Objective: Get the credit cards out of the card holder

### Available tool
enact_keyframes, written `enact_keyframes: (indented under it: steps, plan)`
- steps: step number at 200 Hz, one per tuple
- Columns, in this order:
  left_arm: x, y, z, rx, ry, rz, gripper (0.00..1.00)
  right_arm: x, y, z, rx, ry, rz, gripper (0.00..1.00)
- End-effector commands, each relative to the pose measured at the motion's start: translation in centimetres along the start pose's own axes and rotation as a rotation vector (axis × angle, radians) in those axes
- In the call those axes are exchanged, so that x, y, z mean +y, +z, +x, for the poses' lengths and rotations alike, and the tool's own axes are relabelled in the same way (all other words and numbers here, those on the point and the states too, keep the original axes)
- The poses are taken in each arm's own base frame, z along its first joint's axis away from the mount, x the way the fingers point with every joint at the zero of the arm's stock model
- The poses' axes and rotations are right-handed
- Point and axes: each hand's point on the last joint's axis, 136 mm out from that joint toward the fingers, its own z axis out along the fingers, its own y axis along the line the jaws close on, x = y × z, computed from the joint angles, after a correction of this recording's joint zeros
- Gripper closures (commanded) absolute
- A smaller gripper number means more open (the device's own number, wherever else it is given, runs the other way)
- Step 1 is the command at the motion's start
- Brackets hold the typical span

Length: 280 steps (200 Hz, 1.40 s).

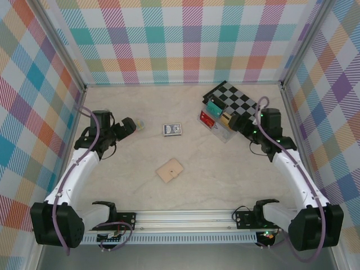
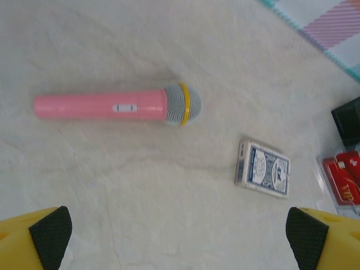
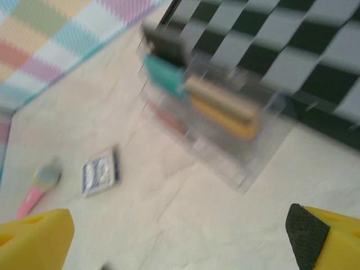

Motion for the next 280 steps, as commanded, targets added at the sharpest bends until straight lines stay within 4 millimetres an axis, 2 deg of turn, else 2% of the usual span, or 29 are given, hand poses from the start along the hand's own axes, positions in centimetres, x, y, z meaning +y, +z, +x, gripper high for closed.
enact_keyframes:
  steps: [1, 18, 44, 63, 85, 112, 125, 149, 191, 228, 266, 280]
  plan:
    - [-0.5, -0.3, 2.6, 0.123, -0.034, 0.039, 0.00, 2.1, 0.1, 4.6, 0.204, 0.014, -0.003, 0.02]
    - [-0.9, -0.1, 3.9, 0.169, -0.013, 0.058, 0.00, 4.1, 0.8, 8.0, 0.325, -0.008, -0.032, 0.04]
    - [-2.0, -0.1, 6.0, 0.238, 0.025, 0.099, 0.01, 5.9, 2.1, 13.2, 0.475, -0.006, -0.022, 0.08]
    - [-2.8, 0.3, 7.5, 0.280, 0.055, 0.124, 0.02, 7.2, 3.5, 16.6, 0.568, 0.017, -0.024, 0.15]
    - [-3.2, 1.0, 9.1, 0.329, 0.084, 0.116, 0.06, 9.4, 5.2, 20.0, 0.641, 0.022, -0.042, 0.21]
    - [-3.9, 1.7, 10.8, 0.376, 0.115, 0.113, 0.12, 10.1, 7.4, 23.4, 0.720, 0.042, 0.009, 0.32]
    - [-4.4, 1.9, 11.6, 0.395, 0.127, 0.122, 0.17, 10.5, 8.4, 24.2, 0.748, 0.048, 0.012, 0.44]
    - [-5.0, 2.1, 13.5, 0.455, 0.149, 0.142, 0.25, 10.4, 9.6, 25.0, 0.761, 0.068, 0.033, 0.52]
    - [-4.5, 3.1, 16.4, 0.550, 0.140, 0.126, 0.31, 10.1, 10.4, 25.8, 0.781, 0.083, 0.056, 0.52]
    - [-5.5, 3.7, 18.7, 0.625, 0.112, 0.197, 0.30, 9.9, 10.5, 26.6, 0.819, 0.094, 0.068, 0.50]
    - [-4.4, 4.5, 20.6, 0.687, 0.109, 0.134, 0.30, 10.9, 10.9, 27.1, 0.853, 0.096, 0.031, 0.52]
    - [-4.2, 4.7, 21.3, 0.710, 0.111, 0.130, 0.31, 11.3, 11.1, 27.2, 0.859, 0.085, 0.018, 0.56]
